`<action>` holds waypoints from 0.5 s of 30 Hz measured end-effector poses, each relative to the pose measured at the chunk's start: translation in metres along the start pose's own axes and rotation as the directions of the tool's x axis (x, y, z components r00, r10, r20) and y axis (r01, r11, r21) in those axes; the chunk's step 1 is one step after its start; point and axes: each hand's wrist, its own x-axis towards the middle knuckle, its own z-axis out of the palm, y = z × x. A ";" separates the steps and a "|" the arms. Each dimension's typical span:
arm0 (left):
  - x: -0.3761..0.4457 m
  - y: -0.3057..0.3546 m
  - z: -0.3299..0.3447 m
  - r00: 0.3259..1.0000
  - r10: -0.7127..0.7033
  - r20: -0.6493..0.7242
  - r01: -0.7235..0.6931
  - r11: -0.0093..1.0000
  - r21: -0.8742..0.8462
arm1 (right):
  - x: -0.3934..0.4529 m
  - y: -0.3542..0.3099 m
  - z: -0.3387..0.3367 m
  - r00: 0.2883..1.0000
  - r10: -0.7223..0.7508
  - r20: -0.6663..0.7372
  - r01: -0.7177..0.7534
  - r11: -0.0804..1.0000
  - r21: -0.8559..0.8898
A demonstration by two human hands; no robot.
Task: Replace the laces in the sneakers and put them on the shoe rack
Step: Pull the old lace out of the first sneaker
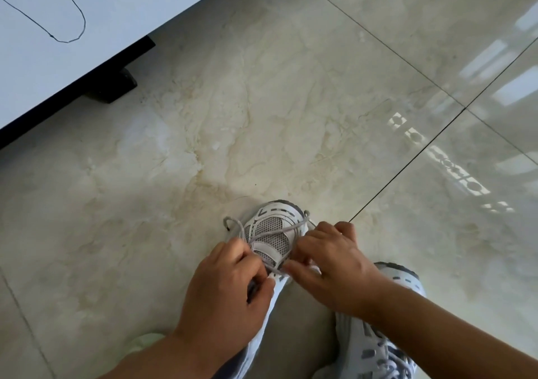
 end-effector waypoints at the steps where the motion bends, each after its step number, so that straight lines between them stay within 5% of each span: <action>1: 0.000 0.000 0.000 1.000 0.004 -0.003 -0.004 1.000 -0.003 | 0.001 -0.001 0.001 1.000 -0.011 0.005 0.011 1.000 0.019; 5: 0.002 0.000 0.003 1.000 0.005 -0.008 -0.006 1.000 -0.025 | 0.000 -0.002 0.008 0.993 -0.119 -0.005 0.119 0.989 0.088; 11: 0.004 -0.010 0.005 0.995 -0.096 -0.025 0.095 0.994 -0.063 | -0.012 0.005 -0.004 0.978 -0.207 0.004 0.183 0.872 0.453; 15: 0.004 -0.010 0.000 0.999 -0.041 -0.030 0.040 0.999 -0.033 | -0.014 0.009 -0.002 0.986 -0.164 0.044 0.155 0.975 0.160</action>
